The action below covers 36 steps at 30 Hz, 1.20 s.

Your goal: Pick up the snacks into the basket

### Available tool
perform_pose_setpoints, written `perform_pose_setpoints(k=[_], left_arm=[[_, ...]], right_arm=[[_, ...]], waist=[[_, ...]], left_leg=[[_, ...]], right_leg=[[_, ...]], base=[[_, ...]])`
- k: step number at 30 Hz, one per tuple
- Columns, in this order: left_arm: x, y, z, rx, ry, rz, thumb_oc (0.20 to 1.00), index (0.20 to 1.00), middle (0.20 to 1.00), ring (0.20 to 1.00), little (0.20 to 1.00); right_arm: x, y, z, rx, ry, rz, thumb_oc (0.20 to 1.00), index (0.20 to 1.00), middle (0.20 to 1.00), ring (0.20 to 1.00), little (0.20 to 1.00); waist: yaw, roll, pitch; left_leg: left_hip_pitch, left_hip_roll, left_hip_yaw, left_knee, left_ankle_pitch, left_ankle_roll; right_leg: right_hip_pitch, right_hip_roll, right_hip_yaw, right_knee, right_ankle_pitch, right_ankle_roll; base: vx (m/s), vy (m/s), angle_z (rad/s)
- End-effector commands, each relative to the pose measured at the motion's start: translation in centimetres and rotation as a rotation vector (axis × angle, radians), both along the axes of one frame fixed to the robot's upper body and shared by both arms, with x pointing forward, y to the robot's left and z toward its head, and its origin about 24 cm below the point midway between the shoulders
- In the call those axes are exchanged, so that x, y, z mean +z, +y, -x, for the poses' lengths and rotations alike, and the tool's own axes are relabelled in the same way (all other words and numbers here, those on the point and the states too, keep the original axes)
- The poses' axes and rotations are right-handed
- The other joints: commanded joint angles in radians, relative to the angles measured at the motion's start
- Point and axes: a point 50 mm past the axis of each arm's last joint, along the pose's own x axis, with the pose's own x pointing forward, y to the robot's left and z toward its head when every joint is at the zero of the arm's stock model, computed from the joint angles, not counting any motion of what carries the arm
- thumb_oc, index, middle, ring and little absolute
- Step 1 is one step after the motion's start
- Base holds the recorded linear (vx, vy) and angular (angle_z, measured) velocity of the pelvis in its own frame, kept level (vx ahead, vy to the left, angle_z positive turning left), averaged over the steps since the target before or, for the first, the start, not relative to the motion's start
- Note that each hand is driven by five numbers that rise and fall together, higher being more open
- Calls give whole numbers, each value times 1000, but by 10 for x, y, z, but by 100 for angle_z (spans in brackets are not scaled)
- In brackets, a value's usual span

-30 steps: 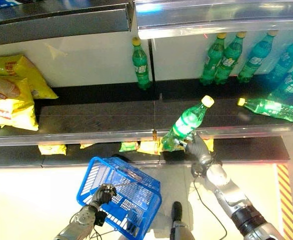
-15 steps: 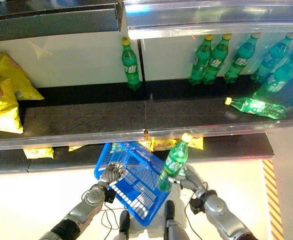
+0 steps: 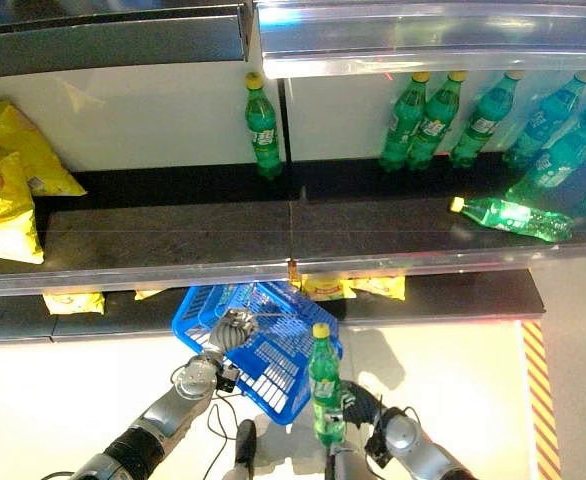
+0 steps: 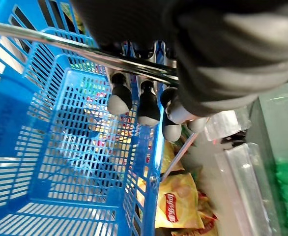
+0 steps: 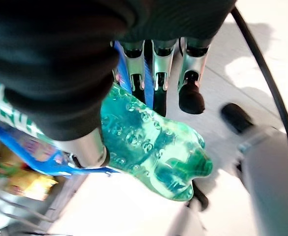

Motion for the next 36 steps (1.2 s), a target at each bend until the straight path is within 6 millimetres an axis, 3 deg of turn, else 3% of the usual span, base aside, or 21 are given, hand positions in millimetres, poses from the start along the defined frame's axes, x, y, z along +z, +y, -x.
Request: perform_pose_setpoints(k=[1,4,12,18,22,32,36], left_arm=[[58,-31,-3,-159,-245,87,200,200,200,200,200],[60,-41,2,-223,-244,91,200,200,200,200,200],[67,-56,9,-315,-240,136,200,200,200,200,200],[70,-62,19,-414,-246,119,200,200,200,200,200],[63,-63,41,-538,-214,89,200,200,200,200,200],[52,-55,63,-621,-149,85,200,200,200,200,200],[50,-57,68,-663,-127,84,200,200,200,200,200]], right_arm=[[17,38,-8,115,-94,-81,200,200,200,200,200],[14,54,-12,145,-53,-55,200,200,200,200,200],[4,55,-26,132,-11,123,200,200,200,200,200],[25,62,-44,107,-74,107,200,200,200,200,200],[52,59,-67,-6,-129,3,200,200,200,200,200],[73,34,-90,-336,-118,-239,200,200,200,200,200],[91,26,-102,-433,-141,-357,200,200,200,200,200]], waist=[[10,-27,-49],[23,-19,-47],[46,-3,-39],[57,3,-37],[71,13,-32],[96,32,-15],[104,40,-8]], left_leg=[[-51,-16,3,48,-31,24],[-55,-18,1,46,-30,26],[-62,-23,-5,46,-27,28],[-66,-24,-5,43,-26,30],[-65,-28,-6,44,-29,34],[-75,-34,-11,54,-32,36],[-83,-37,-12,61,-34,38]], right_leg=[[21,-53,61,-21,-40,120],[20,-54,62,-20,-40,119],[14,-58,56,-22,-32,118],[8,-59,56,-24,-30,119],[7,-59,58,-22,-31,118],[5,-64,49,-13,-38,118],[-3,-67,47,-8,-38,117]], base=[[0,0,0],[0,0,0],[-1,0,0],[1,0,1],[0,0,0],[0,-1,0],[-1,-2,4]])
